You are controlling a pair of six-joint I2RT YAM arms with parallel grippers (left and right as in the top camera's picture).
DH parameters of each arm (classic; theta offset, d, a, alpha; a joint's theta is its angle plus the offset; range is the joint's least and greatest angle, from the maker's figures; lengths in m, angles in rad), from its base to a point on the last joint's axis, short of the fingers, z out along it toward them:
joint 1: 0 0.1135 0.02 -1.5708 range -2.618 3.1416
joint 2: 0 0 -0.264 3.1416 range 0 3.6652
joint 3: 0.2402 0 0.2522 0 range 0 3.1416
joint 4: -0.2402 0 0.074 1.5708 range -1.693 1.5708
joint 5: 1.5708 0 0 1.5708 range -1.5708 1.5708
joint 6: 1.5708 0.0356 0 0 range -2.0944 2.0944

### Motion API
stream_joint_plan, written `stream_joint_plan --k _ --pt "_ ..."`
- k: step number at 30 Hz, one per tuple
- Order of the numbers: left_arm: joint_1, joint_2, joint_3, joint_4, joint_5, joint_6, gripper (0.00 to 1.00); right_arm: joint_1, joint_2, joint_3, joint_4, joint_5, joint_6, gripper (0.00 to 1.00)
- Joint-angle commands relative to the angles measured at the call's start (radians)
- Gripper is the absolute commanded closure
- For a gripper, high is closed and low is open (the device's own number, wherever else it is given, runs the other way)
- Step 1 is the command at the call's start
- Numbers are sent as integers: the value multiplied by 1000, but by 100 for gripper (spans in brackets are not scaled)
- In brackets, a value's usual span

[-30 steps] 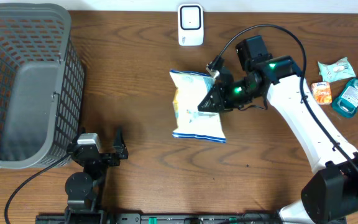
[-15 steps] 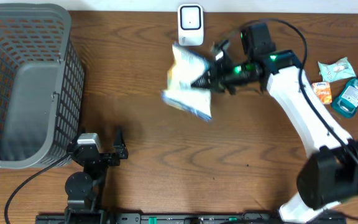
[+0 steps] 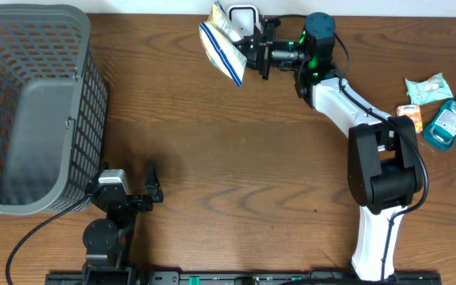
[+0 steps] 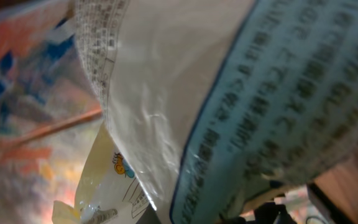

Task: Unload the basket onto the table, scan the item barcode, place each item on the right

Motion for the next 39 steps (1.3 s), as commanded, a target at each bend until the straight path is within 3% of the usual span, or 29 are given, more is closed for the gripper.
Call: stream_joint_plan --k 1,2,8,10,15,24,26,29,33,35,37,39 --pt "-2 -5 -19 -30 -2 -5 2 26 -21 20 121 -53 98 99" --pt "-2 -5 -19 -30 -2 -5 2 31 -21 20 121 -77 109 99" --pt "-2 -5 -19 -30 -2 -5 2 70 -24 21 -670 -281 108 99" --pt "-2 -5 -19 -30 -2 -5 2 61 -20 21 -854 -277 108 99" --pt "-2 -5 -19 -30 -2 -5 2 -21 -19 22 -676 -158 109 99" --pt "-2 -5 -19 -30 -2 -5 2 -124 -20 22 -688 -90 109 99" --pt "-2 -5 -19 -30 -2 -5 2 -109 -20 22 -667 -116 -37 99" --pt "-2 -5 -19 -30 -2 -5 2 -80 -24 22 -664 -61 -491 99" --pt "-2 -5 -19 -30 -2 -5 2 -39 -43 22 -838 13 -876 98" --pt "-2 -5 -19 -30 -2 -5 2 -27 -64 22 -1013 131 -1066 98" --pt "-2 -5 -19 -30 -2 -5 2 -13 -95 22 -1247 402 -1265 98" --pt "-2 -5 -19 -30 -2 -5 2 -2 -122 22 -1392 658 -1369 99"
